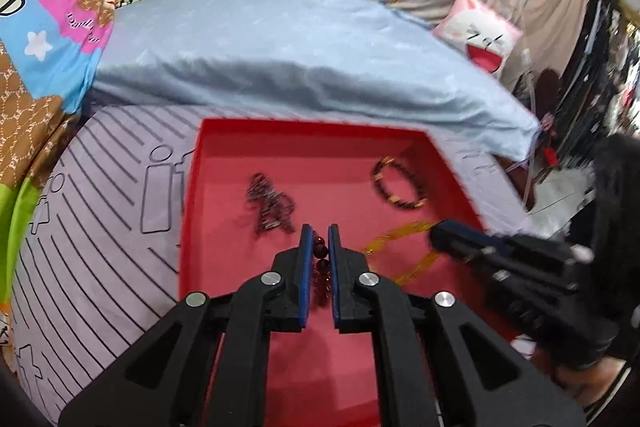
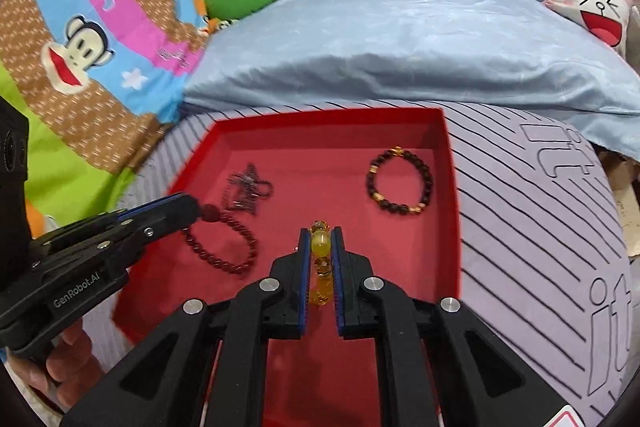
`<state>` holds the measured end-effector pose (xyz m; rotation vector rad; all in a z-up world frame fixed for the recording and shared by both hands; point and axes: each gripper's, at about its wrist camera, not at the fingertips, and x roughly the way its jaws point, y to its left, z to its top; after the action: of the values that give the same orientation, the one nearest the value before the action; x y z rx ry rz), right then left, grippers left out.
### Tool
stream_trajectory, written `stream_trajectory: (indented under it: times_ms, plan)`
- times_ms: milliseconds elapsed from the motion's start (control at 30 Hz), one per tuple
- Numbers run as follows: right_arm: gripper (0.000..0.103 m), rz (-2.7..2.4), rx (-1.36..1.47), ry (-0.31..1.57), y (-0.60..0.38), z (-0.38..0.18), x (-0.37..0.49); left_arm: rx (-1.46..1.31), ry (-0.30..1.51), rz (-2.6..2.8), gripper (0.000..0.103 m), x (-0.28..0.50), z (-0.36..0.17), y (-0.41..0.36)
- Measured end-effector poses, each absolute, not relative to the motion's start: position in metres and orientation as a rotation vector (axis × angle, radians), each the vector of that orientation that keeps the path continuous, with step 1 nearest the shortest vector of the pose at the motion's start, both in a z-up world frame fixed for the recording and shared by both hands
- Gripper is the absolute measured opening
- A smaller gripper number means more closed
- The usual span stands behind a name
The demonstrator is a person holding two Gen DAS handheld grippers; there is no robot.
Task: Organize jewelry
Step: 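Carry both bracelets into the red tray and open both tools, then withdraw both tools from the tray toward the remaining jewelry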
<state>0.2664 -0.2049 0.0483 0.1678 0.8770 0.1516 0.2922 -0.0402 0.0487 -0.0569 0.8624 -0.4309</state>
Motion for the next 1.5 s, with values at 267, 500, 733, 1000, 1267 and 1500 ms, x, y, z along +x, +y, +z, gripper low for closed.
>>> stream_trajectory:
  times_ms: [267,500,733,1000,1267,1500]
  plan:
    - [0.009,0.003,0.039,0.869,-0.212,0.031,0.273,0.086,0.848,-0.288,0.007,0.294,0.024,-0.040]
    - [0.010,-0.035,-0.022,0.854,-0.211,0.029,0.271,0.125,0.812,-0.242,0.008,0.289,0.025,-0.042]
    - [0.012,-0.042,0.013,0.804,-0.213,0.045,0.251,0.114,0.797,-0.194,0.014,0.276,0.033,-0.038]
    - [0.013,-0.010,0.052,0.757,-0.211,0.070,0.198,0.070,0.736,-0.174,0.017,0.222,0.062,-0.020]
    - [0.013,0.012,0.089,0.755,-0.208,0.077,0.127,0.034,0.751,-0.145,0.018,0.160,0.063,0.000]
    - [0.013,0.001,0.101,0.790,-0.209,0.065,0.081,0.011,0.791,-0.132,0.018,0.112,0.045,0.004]
